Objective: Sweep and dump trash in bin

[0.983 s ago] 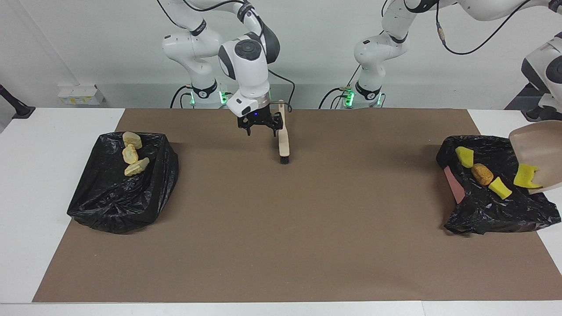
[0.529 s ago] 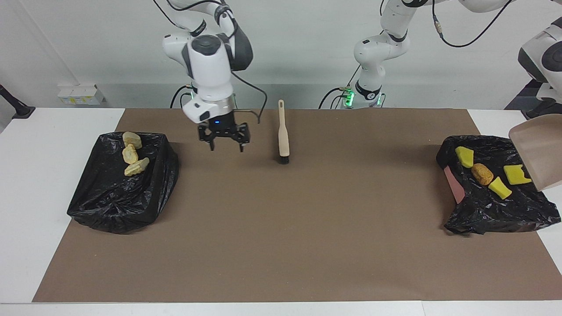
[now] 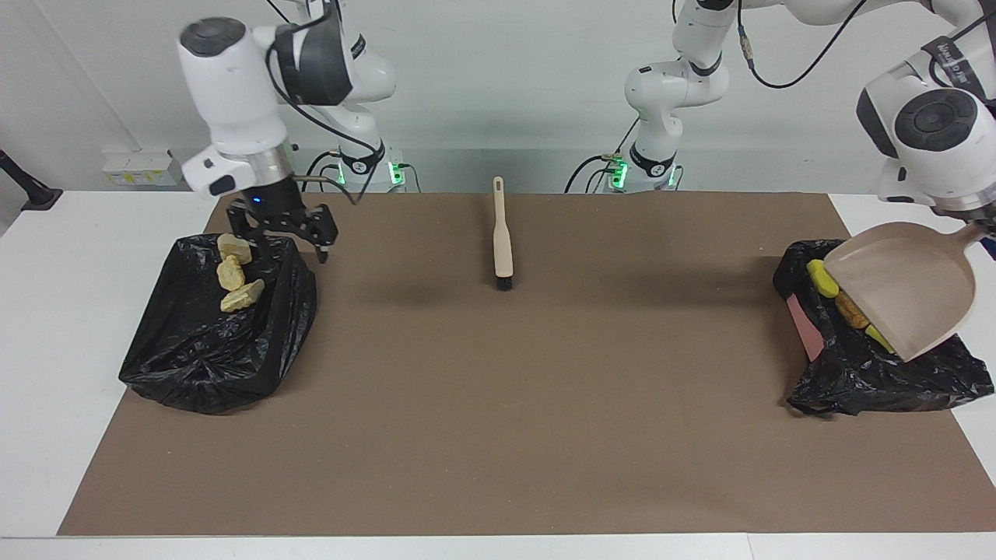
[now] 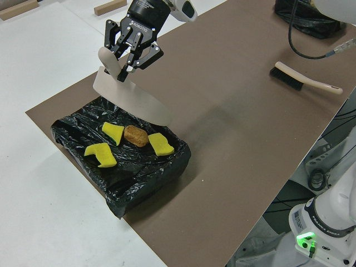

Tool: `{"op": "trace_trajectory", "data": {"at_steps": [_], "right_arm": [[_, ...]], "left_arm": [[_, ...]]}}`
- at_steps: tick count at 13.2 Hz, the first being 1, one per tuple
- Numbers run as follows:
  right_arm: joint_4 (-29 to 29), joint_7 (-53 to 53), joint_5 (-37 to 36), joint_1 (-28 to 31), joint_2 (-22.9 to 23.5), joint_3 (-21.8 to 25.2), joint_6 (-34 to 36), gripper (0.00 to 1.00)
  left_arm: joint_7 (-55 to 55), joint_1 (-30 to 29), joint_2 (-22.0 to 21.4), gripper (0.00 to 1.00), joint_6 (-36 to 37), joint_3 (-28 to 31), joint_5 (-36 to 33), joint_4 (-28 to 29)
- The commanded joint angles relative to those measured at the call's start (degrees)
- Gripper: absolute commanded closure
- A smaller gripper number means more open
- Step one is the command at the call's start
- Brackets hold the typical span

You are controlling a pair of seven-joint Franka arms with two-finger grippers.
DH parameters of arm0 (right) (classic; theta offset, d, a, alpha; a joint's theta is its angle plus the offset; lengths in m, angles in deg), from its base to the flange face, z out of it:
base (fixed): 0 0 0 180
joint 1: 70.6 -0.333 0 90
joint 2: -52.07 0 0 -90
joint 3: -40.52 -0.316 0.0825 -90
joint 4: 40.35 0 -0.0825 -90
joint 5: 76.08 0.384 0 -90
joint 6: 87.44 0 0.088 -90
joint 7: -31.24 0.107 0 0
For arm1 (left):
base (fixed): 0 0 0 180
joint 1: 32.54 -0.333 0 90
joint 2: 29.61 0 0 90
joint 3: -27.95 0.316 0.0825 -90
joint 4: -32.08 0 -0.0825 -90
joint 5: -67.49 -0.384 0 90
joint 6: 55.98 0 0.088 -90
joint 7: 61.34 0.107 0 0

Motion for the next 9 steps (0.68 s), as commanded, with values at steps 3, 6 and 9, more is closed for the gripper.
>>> {"op": "trace_trajectory", "data": {"at_steps": [3,6,9], "right_arm": [[11.27,-7.20,0.29,2.55,-0.17,0.65,13.72,0.00],[13.32,-7.13,0.11,2.64,-1.22,0.65,17.97,0.00],[13.23,-6.86,0.11,2.73,-1.23,0.74,17.62,0.00]], "left_arm": [[-18.79,9.59,-2.75,1.00,7.82,0.72,11.08,1.67],[-30.92,14.95,-3.19,1.00,10.81,0.63,18.90,1.59],[-44.44,20.05,-3.45,1.00,11.87,0.63,27.43,1.59]]}}
